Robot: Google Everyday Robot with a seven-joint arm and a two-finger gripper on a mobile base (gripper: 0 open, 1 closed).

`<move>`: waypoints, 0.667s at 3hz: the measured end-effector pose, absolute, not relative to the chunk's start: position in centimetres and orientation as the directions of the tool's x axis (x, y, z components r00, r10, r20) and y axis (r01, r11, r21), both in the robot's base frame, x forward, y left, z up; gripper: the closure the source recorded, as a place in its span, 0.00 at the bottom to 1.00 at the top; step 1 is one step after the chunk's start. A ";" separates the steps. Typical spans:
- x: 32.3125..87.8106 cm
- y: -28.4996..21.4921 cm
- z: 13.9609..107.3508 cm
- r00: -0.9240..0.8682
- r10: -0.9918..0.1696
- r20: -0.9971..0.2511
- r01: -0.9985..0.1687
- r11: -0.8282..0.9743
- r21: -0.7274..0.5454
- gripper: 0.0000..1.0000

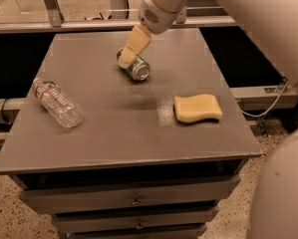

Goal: Place green can upright

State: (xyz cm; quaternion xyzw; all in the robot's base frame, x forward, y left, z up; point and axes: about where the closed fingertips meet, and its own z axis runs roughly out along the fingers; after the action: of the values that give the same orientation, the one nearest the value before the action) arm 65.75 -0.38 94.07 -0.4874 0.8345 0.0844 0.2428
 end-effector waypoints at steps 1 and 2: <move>69.2 1.8 91.0 -0.497 -0.738 -0.457 -0.811 0.583 -0.059 0.00; 72.0 2.7 88.1 -0.578 -0.712 -0.400 -0.753 0.654 -0.076 0.00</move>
Offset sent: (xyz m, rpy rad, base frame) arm 0.0851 0.0338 -0.0757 -0.1104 0.0849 -0.2684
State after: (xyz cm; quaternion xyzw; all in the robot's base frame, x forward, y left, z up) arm 72.00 2.74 88.13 -0.4130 0.8866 0.0512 0.2016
